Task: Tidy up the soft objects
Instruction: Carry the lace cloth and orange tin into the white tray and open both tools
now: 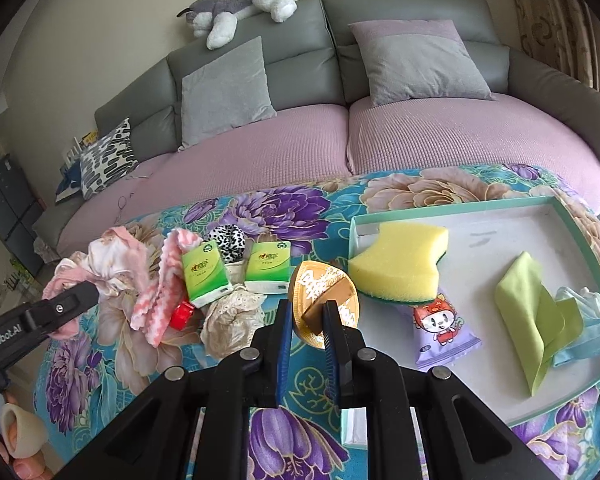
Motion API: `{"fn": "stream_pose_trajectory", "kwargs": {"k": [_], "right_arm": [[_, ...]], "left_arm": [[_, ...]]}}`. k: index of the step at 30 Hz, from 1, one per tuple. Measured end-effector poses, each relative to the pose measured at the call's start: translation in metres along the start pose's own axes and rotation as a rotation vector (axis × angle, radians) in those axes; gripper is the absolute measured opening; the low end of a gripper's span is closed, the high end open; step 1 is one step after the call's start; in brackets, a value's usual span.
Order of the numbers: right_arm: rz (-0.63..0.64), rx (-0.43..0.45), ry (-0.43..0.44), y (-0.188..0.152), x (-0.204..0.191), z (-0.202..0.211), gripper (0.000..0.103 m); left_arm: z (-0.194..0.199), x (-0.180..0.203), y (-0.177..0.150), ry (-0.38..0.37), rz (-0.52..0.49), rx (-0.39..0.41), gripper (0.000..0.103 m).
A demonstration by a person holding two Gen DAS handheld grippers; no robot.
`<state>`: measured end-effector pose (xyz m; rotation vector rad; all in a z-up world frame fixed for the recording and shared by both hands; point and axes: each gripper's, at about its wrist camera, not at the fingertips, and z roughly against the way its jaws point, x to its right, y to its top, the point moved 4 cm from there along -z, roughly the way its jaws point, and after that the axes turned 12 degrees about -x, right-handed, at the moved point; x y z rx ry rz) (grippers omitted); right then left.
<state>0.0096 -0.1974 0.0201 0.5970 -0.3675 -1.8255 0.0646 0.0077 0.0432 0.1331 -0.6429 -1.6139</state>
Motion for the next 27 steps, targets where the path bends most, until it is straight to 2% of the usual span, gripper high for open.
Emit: {"fn": "stream_pose_trajectory", "kwargs": {"k": [8,19,27], "right_arm": [[-0.076,0.017,-0.056,0.003,0.039,0.006,0.016],[-0.203,0.030,-0.162,0.002,0.105,0.015,0.016],[-0.297,0.050,-0.207,-0.004,0.146,0.027,0.016]], "left_arm": [[-0.013,0.039,-0.002,-0.058,-0.088,-0.022,0.020],[-0.046,0.112,-0.025,-0.117,-0.261,-0.084,0.020],[-0.071,0.157,-0.052,-0.153,-0.376,-0.177,0.020]]}}
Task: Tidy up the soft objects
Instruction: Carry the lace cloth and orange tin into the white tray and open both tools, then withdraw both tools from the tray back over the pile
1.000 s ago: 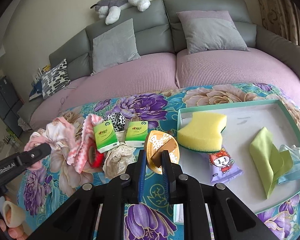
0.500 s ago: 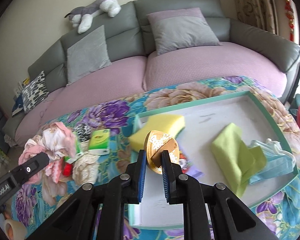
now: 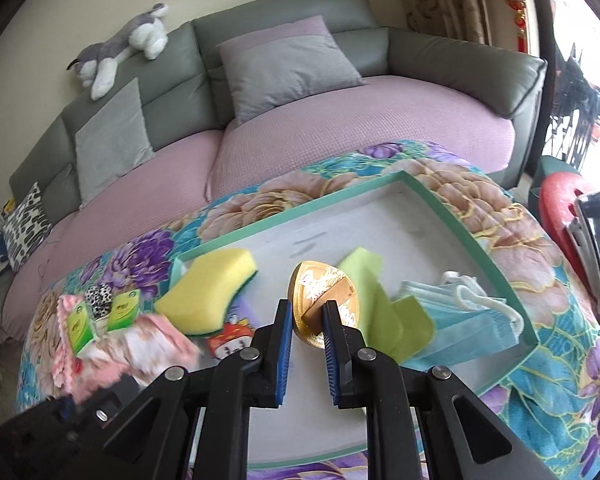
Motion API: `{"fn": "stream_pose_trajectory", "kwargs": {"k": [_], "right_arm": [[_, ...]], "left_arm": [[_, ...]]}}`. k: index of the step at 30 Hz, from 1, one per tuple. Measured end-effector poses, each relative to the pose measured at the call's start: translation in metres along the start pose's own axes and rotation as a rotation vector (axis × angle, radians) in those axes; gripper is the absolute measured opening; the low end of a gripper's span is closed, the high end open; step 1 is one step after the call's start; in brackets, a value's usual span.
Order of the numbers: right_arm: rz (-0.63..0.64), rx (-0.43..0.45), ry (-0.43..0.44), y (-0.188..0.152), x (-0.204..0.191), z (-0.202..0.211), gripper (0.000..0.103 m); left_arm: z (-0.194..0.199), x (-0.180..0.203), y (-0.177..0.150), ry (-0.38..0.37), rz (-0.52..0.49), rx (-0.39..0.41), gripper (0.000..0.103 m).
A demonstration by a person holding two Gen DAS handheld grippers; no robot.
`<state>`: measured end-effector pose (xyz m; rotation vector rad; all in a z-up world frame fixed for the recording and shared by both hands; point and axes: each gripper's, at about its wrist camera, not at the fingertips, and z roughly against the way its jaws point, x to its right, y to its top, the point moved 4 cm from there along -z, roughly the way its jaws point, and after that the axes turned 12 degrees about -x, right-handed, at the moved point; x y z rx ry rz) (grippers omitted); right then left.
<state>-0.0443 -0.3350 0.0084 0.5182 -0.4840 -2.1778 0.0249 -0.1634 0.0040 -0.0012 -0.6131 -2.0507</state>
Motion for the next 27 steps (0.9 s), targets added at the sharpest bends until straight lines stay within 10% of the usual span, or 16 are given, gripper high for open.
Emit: {"fn": "stream_pose_trajectory", "kwargs": {"k": [10,15,27], "right_arm": [[-0.026,0.012,-0.003,0.001,0.012,0.005,0.016],[-0.018,0.018,-0.021,0.002,0.011,0.006,0.022],[-0.003,0.018,-0.052,0.001,0.011,0.004,0.086]], "left_arm": [[-0.038,0.031,-0.016,-0.006,-0.071,-0.133,0.023],[-0.037,0.031,-0.016,0.006,-0.071,-0.139,0.062],[-0.012,0.015,-0.004,0.021,-0.026,-0.034,0.095]]}}
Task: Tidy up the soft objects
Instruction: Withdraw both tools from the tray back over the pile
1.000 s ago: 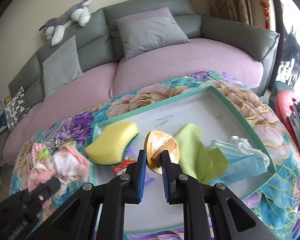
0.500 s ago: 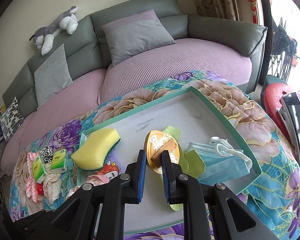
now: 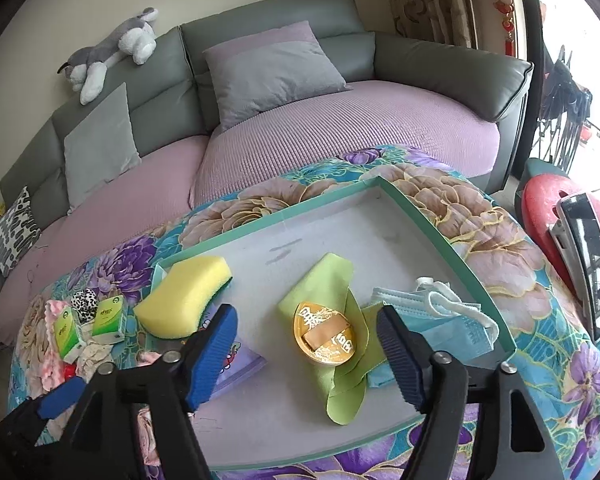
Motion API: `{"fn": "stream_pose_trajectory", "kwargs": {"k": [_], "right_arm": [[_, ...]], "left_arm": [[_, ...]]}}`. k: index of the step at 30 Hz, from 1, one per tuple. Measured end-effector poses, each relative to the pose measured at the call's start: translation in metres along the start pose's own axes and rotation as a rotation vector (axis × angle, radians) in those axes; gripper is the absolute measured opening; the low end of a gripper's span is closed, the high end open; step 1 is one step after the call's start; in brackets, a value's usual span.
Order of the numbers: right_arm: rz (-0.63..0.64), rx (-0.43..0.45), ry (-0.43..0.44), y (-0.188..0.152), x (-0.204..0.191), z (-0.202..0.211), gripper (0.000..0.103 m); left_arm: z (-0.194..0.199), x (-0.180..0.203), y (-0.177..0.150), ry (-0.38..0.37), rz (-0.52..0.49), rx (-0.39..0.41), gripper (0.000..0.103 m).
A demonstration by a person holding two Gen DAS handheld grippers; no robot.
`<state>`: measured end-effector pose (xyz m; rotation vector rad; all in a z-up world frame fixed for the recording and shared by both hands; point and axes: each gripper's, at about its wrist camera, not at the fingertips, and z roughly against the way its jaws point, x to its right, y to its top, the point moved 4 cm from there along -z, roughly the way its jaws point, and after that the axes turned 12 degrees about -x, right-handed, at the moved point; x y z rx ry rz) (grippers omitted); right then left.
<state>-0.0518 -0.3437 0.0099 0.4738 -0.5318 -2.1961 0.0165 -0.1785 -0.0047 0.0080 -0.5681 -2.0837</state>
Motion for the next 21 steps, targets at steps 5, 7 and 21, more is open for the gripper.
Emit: {"fn": "stream_pose_trajectory", "kwargs": {"k": [5,7,21], "right_arm": [[0.000,-0.022,-0.017,-0.001,0.001,-0.006,0.103],[-0.002,-0.038,-0.025,-0.003,0.002,-0.009,0.103],[0.030,-0.062,-0.068,-0.007,-0.009,-0.013,0.103]], "left_arm": [[0.003,-0.032,0.005,0.034,0.108,0.035,0.096],[0.003,-0.047,0.006,0.049,0.166,0.053,0.096],[0.011,-0.162,0.002,0.227,0.476,0.096,0.096]]}}
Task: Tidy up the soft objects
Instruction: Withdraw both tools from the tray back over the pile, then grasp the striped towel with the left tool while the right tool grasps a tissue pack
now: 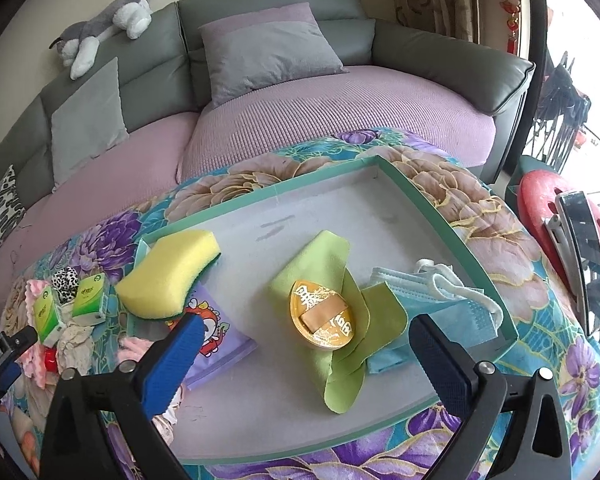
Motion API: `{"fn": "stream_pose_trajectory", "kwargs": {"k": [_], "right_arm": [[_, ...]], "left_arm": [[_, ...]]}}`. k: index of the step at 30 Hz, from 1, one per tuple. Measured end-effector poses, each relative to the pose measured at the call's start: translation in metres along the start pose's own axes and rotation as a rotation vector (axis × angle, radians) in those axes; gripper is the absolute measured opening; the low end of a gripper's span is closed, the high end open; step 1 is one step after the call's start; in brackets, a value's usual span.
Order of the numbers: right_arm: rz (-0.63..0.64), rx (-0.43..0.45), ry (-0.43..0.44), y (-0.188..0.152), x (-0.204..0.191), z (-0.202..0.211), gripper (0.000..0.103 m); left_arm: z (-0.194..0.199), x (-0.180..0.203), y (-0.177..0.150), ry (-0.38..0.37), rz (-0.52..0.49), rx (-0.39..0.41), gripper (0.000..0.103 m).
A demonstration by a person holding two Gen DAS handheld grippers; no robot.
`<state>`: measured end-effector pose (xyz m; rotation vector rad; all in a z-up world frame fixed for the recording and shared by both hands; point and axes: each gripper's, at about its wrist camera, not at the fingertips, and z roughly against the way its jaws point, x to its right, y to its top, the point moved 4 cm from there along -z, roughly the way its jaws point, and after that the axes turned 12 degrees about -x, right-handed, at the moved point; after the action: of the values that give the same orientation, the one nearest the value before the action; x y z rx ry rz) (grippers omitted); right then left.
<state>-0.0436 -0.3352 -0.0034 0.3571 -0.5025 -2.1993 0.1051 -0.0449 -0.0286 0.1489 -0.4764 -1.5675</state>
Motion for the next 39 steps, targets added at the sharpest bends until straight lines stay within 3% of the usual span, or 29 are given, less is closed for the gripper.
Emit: {"fn": "stream_pose_trajectory", "kwargs": {"k": [13,24,31,39], "right_arm": [[0.153,0.036,-0.009,-0.008,-0.058,0.013,0.103],[0.266,0.096,0.068,-0.011,-0.128,0.041,0.103],[0.340,0.079,0.107,-0.016,-0.174,0.034,0.103],[0.426,0.029,0.154,-0.025,-0.221,0.009,0.103]], "left_arm": [[0.012,-0.088,0.025,0.120,0.170,0.054,0.096],[0.019,-0.124,0.037,0.074,0.227,0.117,0.096],[0.009,-0.146,0.039,0.043,0.272,0.085,0.097],[-0.004,-0.143,0.043,0.024,0.243,0.051,0.097]]}}
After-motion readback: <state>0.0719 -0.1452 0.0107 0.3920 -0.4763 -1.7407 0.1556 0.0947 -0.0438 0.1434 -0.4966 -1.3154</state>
